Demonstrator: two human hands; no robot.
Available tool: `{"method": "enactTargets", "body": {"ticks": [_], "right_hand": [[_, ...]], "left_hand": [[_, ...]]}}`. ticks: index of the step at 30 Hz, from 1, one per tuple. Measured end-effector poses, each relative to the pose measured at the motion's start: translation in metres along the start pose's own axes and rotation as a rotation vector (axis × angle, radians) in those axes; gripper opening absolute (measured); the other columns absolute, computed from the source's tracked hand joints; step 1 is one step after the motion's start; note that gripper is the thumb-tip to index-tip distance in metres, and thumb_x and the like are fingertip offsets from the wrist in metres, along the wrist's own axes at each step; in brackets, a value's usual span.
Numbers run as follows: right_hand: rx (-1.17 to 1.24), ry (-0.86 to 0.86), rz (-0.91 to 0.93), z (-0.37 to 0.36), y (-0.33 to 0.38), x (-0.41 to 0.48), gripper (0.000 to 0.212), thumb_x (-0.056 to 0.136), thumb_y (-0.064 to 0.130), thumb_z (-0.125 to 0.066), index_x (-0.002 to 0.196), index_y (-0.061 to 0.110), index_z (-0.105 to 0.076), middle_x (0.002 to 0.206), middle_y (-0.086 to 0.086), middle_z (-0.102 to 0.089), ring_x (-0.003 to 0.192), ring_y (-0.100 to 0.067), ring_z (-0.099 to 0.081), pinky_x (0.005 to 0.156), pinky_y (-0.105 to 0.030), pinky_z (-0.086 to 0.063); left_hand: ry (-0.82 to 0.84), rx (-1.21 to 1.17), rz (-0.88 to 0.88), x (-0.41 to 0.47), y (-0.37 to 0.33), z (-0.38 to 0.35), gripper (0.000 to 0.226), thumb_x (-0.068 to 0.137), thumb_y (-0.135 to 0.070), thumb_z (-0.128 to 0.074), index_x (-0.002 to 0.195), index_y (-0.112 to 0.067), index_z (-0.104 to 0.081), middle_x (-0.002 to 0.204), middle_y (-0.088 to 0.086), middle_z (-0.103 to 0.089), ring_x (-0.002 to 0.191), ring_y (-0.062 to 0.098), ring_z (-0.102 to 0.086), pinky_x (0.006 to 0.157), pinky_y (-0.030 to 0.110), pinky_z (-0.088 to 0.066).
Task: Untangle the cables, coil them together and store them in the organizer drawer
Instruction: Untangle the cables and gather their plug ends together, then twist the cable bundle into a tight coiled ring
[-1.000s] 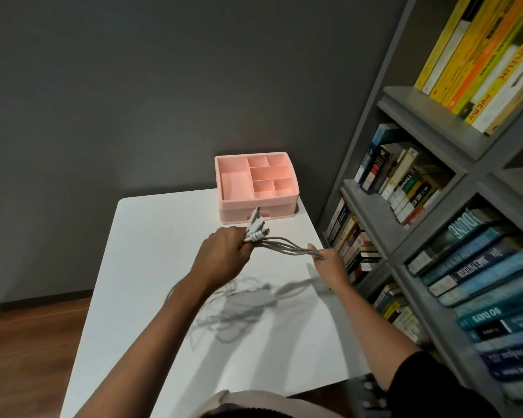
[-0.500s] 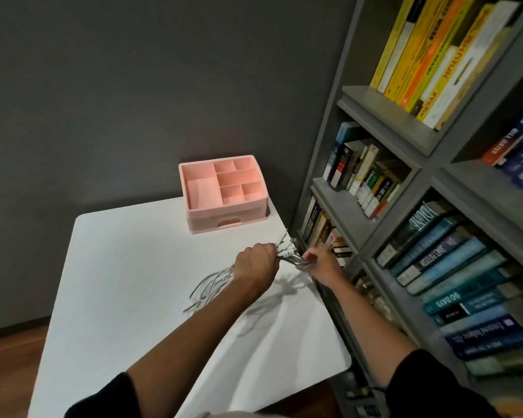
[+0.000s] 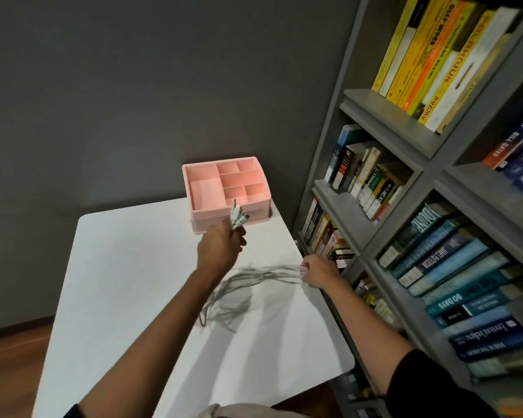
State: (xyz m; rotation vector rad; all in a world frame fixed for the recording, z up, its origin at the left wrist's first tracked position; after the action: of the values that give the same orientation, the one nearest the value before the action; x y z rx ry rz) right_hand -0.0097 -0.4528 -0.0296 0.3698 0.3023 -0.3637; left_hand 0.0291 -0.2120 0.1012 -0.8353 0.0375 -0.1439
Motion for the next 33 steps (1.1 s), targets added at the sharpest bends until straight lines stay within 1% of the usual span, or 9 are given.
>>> {"method": "enactTargets", "body": {"ticks": [3,7,11,14,18,21,23,27,33], "right_hand": [[-0.034,0.06,0.02,-0.004,0.018,0.006,0.018,0.079,0.007,-0.064,0.082,0.025,-0.062,0.106,-0.003,-0.067,0.105,-0.021,-0.06,0.087,-0.027,-0.046],[0.015,0.133,0.131,-0.007,0.065,0.008,0.02,0.077,0.013,-0.072,0.095,0.02,-0.066,0.106,-0.001,-0.062,0.103,-0.022,-0.059,0.085,-0.028,-0.049],[0.123,0.396,0.44,-0.014,0.151,-0.016,0.078,0.067,0.031,-0.087,0.134,0.024,-0.048,0.131,0.0,-0.049,0.121,-0.017,-0.046,0.102,-0.028,-0.038],[0.176,0.458,0.682,-0.005,0.227,-0.056,0.102,0.065,0.037,-0.087,0.147,0.032,-0.026,0.152,0.006,-0.031,0.138,-0.008,-0.028,0.112,-0.024,-0.021],[0.481,0.5,0.848,0.002,0.304,-0.101,0.06,0.077,0.024,-0.08,0.129,0.021,-0.051,0.133,0.001,-0.056,0.125,-0.009,-0.049,0.111,-0.03,-0.034],[0.626,0.554,0.893,0.001,0.324,-0.121,0.012,0.094,0.009,-0.055,0.105,0.005,-0.059,0.089,-0.006,-0.064,0.082,-0.013,-0.06,0.084,-0.032,-0.051],[0.612,0.479,0.9,0.01,0.316,-0.123,0.01,0.098,0.014,-0.051,0.101,0.009,-0.059,0.079,0.01,-0.056,0.068,-0.001,-0.05,0.066,-0.019,-0.043],[0.475,0.331,0.885,0.024,0.29,-0.113,0.027,0.094,0.037,-0.058,0.09,0.01,-0.06,0.069,0.007,-0.051,0.062,-0.009,-0.042,0.058,-0.024,-0.032],[0.256,0.076,0.765,0.026,0.246,-0.089,0.05,0.1,0.052,-0.03,0.058,0.026,-0.041,0.063,0.003,-0.056,0.072,-0.026,-0.057,0.069,-0.04,-0.042]], "left_hand": [[-0.126,-0.061,0.027,0.003,0.012,0.048,0.026,0.086,-0.002,-0.039,0.081,-0.008,-0.064,0.059,0.005,-0.067,0.05,0.021,-0.061,0.061,0.032,-0.052],[-0.287,-0.091,0.015,0.002,0.028,0.096,0.03,0.084,-0.001,-0.036,0.077,-0.006,-0.064,0.052,0.005,-0.061,0.061,0.025,-0.058,0.063,0.031,-0.045],[-0.392,-0.19,-0.001,-0.002,0.036,0.127,0.031,0.089,0.0,-0.036,0.071,-0.008,-0.061,0.049,0.005,-0.057,0.047,0.007,-0.053,0.05,0.024,-0.04],[-0.459,-0.391,-0.028,-0.004,0.039,0.147,0.043,0.102,-0.024,-0.036,0.068,-0.009,-0.057,0.039,-0.003,-0.051,0.035,0.005,-0.043,0.04,0.022,-0.033],[-0.533,-0.67,0.012,-0.007,0.043,0.168,0.053,0.101,-0.047,-0.033,0.066,-0.014,-0.056,0.036,-0.006,-0.045,0.031,0.003,-0.035,0.035,0.016,-0.027],[-0.599,-0.794,0.035,-0.01,0.05,0.182,0.051,0.102,-0.043,-0.032,0.067,-0.014,-0.054,0.036,-0.008,-0.043,0.03,0.003,-0.031,0.034,0.015,-0.024],[-0.652,-0.945,0.102,-0.013,0.066,0.191,0.048,0.103,-0.042,-0.032,0.069,-0.014,-0.051,0.037,-0.01,-0.039,0.029,0.003,-0.029,0.034,0.016,-0.022],[-0.697,-1.338,0.356,-0.023,0.116,0.177,0.042,0.103,-0.041,-0.03,0.075,-0.015,-0.047,0.037,-0.012,-0.035,0.03,0.004,-0.026,0.033,0.014,-0.02],[-0.733,-1.65,0.56,-0.027,0.156,0.167,0.044,0.103,-0.042,-0.029,0.07,-0.019,-0.045,0.032,-0.011,-0.03,0.026,0.005,-0.026,0.031,0.015,-0.015]]}}
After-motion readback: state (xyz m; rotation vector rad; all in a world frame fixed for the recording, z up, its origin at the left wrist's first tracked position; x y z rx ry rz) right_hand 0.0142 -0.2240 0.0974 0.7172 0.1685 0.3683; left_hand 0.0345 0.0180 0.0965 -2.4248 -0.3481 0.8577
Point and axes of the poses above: each hand's wrist, its own x-axis towards the middle knuckle, its own z-axis out of the back of the hand, y = z × x, the point moved 7 cm from there along x, towards the middle knuckle
